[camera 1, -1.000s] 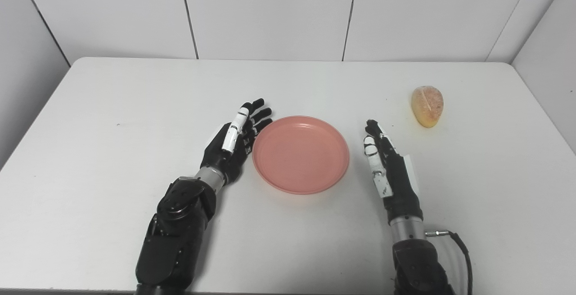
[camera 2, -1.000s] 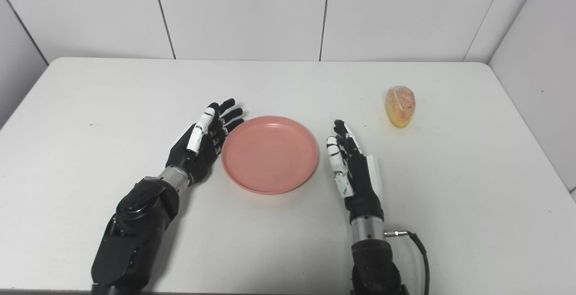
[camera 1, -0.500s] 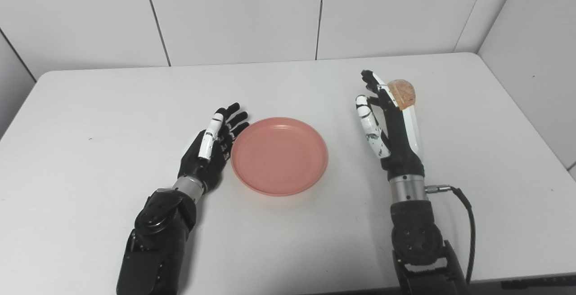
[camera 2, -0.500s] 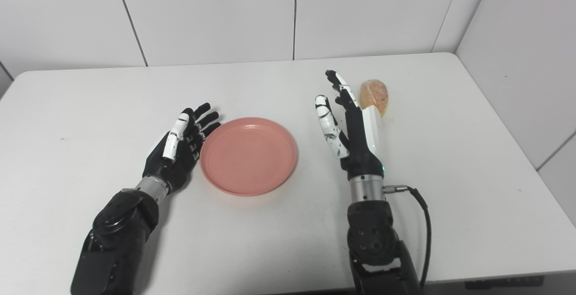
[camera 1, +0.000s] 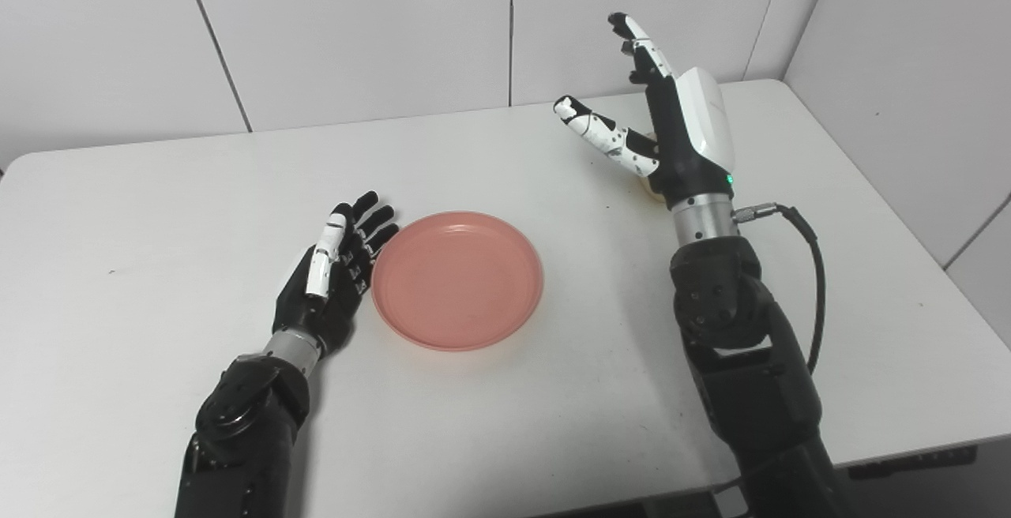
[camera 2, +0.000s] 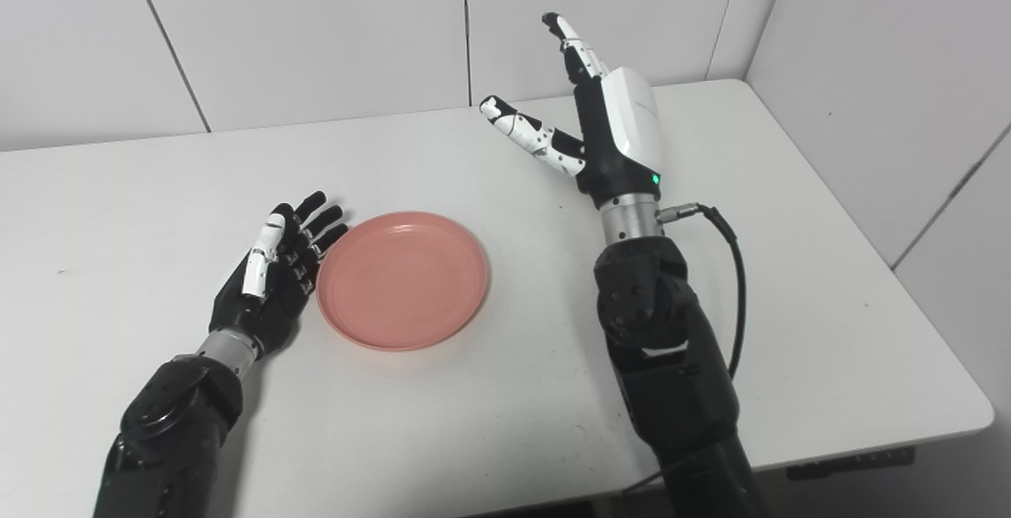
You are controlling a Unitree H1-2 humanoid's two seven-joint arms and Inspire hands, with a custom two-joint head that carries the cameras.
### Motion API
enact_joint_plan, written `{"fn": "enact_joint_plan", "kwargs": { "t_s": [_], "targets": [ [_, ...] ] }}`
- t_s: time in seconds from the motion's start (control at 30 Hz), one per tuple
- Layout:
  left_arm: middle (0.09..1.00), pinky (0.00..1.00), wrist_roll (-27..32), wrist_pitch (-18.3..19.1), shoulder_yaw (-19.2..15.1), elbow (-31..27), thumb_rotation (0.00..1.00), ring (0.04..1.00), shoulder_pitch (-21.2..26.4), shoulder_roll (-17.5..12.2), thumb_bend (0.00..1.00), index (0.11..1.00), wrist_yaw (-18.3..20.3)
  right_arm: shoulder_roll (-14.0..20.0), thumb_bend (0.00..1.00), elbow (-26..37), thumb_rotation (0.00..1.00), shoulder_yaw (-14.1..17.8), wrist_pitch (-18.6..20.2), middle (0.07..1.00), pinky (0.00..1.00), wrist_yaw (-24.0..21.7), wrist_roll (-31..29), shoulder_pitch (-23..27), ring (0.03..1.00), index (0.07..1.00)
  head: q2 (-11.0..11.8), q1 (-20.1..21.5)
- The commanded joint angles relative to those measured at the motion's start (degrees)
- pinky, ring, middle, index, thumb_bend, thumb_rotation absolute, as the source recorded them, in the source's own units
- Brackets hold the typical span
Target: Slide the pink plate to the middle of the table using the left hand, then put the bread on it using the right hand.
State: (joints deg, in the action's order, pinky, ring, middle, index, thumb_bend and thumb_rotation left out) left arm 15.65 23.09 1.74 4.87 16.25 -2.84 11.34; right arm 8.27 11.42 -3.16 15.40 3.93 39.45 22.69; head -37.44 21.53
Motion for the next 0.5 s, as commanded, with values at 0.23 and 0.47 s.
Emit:
{"fn": "enact_joint_plan", "kwargs": {
  "t_s": [0.23, 0.47],
  "targets": [
    [0.924, 0.93, -0.22, 1.10, 0.10, 1.59, 1.00, 0.918, -0.60, -0.16, 0.35, 0.914, 0.80, 2.69, 0.78, -4.83, 0.57, 1.72, 10.91, 0.933, 0.74, -1.74, 4.01, 8.10, 0.871, 0.942, 0.52, 1.13],
    [0.928, 0.94, -0.44, 0.31, 0.12, 2.31, 1.00, 0.924, -0.46, -0.37, 0.34, 0.920, 1.21, 3.25, 0.86, -10.30, 0.60, 4.64, 11.51, 0.990, 0.83, -5.91, 10.65, 10.41, 0.955, 0.998, 0.57, 1.53]
  ]
}}
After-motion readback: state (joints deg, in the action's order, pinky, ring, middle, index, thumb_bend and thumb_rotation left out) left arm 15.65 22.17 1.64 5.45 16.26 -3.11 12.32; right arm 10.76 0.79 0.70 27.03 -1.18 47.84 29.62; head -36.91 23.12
